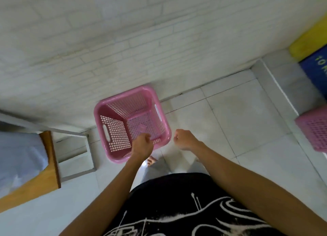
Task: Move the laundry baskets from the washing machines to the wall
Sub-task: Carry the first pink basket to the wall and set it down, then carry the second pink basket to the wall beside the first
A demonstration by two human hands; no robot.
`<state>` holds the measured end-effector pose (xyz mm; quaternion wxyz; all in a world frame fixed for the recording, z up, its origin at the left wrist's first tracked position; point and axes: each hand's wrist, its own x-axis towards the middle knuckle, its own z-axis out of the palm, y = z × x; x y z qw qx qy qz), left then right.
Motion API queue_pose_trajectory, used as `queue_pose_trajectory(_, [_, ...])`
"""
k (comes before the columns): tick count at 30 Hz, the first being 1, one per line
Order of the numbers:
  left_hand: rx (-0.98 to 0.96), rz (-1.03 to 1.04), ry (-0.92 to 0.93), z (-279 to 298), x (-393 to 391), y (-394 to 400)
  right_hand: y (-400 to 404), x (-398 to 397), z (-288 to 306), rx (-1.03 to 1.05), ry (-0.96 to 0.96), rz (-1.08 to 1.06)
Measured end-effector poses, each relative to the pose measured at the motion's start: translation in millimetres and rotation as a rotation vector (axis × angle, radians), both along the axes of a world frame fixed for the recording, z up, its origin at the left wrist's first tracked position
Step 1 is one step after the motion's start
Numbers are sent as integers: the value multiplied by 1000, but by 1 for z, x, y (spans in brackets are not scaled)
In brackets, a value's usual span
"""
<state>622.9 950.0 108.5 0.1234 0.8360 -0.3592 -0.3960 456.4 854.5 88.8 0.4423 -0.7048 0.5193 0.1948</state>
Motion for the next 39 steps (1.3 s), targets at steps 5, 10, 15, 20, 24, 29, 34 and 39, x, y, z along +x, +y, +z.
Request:
queue_pose_trajectory(5, [129, -371, -3, -14, -40, -21, -1, -83, 12, -29, 7, -133])
queue_pose_trajectory(10, [173, -551, 15, 3, -122, -72, -16, -186, 33, -63, 27, -299])
queue_pose_trajectory(15, [90, -664, 66, 27, -251, -138, -38, -297, 48, -95, 45, -476])
queue_pose_trajectory(20, [-82, -768, 170, 50, -366, -185, -45, -380, 56, -141, 30, -693])
queue_pose_trajectory(24, [-96, -842, 224, 46, -435, -209, -48, -441, 47, -162, 26, -848])
queue_pose_trajectory(29, [-102, -974, 207, 27, -507, -252, -68, -512, 40, -241, 22, -1063])
queue_pose_trajectory(34, [-100, -1078, 198, 9, -578, -303, -111, -579, 36, -292, 49, -1208])
queue_pose_trajectory(39, [-24, -1108, 233, -1, -636, -370, -149, -643, 33, -253, 100, -1283])
